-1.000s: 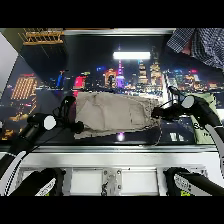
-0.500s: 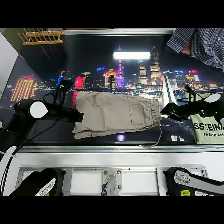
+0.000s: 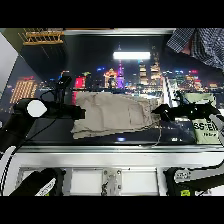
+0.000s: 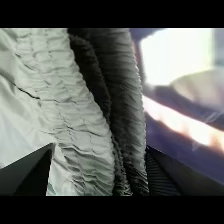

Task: Fold the clothes and pants, and hang the long-sleeved shirts on hangers.

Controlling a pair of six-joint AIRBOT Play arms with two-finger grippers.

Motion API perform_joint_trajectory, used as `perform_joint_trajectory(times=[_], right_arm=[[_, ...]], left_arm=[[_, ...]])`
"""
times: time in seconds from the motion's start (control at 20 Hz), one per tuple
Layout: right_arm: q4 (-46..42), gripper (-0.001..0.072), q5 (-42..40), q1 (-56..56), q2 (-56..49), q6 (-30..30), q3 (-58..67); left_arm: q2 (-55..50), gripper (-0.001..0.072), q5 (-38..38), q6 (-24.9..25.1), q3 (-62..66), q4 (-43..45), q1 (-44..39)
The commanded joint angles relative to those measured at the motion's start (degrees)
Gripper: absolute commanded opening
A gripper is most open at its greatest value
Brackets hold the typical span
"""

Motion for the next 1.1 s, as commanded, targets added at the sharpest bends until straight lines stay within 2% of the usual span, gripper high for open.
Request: perform_joint_trajectory(times=[0.0, 0.05, 0.1, 0.15, 0.2, 0.25, 0.3, 0.4, 0.5, 0.65, 0.8, 0.95, 1.05], right_arm=[[0.61, 0.0608, -0.28, 3.69, -0.98, -0.26, -0.02], [0.61, 0.0566, -0.31, 4.96, -1.05, -0.07, -0.02], [0.57, 0.0443, -0.37, 5.97, -1.05, -0.09, -0.02], [0.61, 0.0352, -0.31, 6.56, -1.03, -0.09, -0.02], [0.59, 0.0225, -0.22, 6.97, -0.98, -0.09, -0.02], [0.59, 0.0063, -0.22, 7.19, -0.87, -0.07, -0.02], [0.59, 0.0022, -0.02, 7.19, -0.57, 0.00, -0.02], [-2.43, 0.0022, 0.87, 6.75, 1.36, 2.75, 0.15], [-12.35, 0.0021, 3.26, 6.23, 4.92, 9.35, 2.25], [-25.07, 0.0021, 10.58, 6.03, 11.56, 17.77, 8.17], [-27.36, 0.0021, 17.64, 6.56, 17.62, 23.30, 15.23], [-28.94, 0.0021, 20.37, 10.43, 22.34, 27.39, 20.35], [-30.95, 0.0022, 22.38, 14.73, 24.22, 29.86, 23.37]], left_arm=[[0.00, 0.0006, 3.61, -0.02, -1.27, -4.28, 0.00], [0.00, 0.0006, 4.50, -0.07, -2.05, -4.90, -0.09], [0.00, 0.0006, 5.01, -0.07, -2.71, -5.60, -0.07], [0.00, 0.0006, 5.33, -0.07, -3.19, -5.79, -0.24], [0.00, 0.0006, 5.60, -0.07, -3.48, -5.73, -0.72], [-0.17, 0.0006, 5.97, -0.07, -3.54, -5.70, -1.40], [-0.74, 0.0006, 6.19, -0.07, -3.32, -5.73, -2.03], [-3.30, 0.0006, 6.43, -0.24, -2.60, -5.73, -4.13], [-7.82, 0.0006, 6.80, -0.46, -0.63, -5.73, -6.71], [-16.46, 0.0006, 11.41, -2.05, 3.50, -5.86, -11.21], [-26.34, 0.0006, 14.88, -2.84, 9.66, -6.03, -16.37], [-35.89, 0.0006, 16.48, -2.91, 16.63, -11.28, -21.03], [-41.77, 0.0006, 16.37, -2.95, 21.44, -11.72, -24.35]])
